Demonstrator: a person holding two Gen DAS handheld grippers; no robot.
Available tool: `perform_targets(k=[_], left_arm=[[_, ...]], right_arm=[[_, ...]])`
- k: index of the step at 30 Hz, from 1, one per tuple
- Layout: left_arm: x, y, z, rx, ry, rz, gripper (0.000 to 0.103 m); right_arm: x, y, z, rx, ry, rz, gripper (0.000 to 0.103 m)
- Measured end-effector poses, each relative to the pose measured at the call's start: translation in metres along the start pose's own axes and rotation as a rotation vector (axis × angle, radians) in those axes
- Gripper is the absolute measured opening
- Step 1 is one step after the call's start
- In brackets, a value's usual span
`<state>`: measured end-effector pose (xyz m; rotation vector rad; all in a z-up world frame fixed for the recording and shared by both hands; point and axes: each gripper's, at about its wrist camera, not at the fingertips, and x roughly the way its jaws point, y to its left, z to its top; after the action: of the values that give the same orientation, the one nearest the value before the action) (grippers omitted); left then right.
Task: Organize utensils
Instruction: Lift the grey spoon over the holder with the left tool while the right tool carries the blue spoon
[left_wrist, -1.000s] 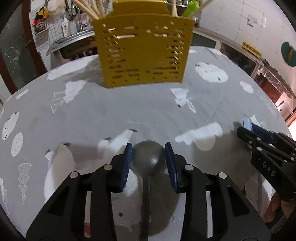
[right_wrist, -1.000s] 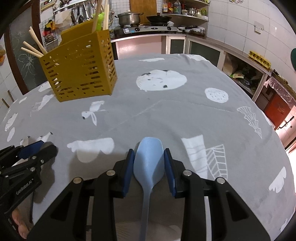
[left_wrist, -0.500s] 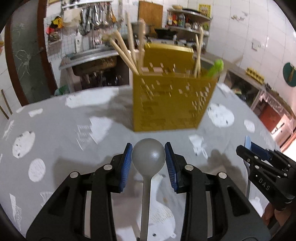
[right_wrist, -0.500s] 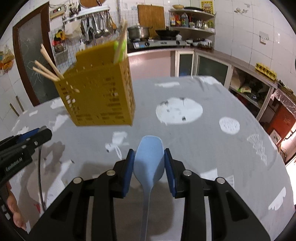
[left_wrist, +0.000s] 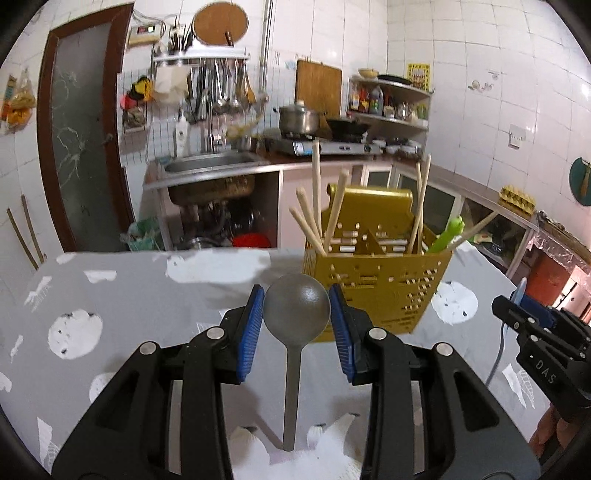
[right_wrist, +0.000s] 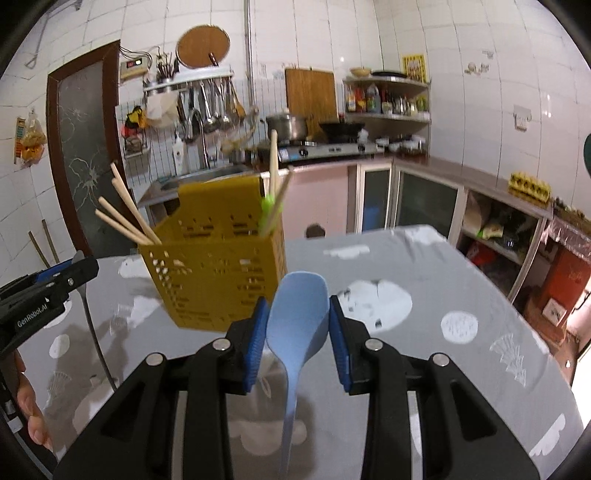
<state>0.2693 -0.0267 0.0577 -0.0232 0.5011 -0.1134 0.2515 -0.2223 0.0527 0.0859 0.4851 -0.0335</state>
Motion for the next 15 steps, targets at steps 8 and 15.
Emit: perform_targets(k=[8,15], left_arm=[[-0.012,-0.001,0.018,-0.008,-0.092,-0.008,0.035],[-0.035,-0.006,0.060,-0.013,-0.204,-0.043,0.035]], right_arm=[[-0.009,0.009,0.021,-0.005,-0.081,0.020,0.033],[-0.021,0.014,0.057,-0.001,-0.153,0.056,0.033]])
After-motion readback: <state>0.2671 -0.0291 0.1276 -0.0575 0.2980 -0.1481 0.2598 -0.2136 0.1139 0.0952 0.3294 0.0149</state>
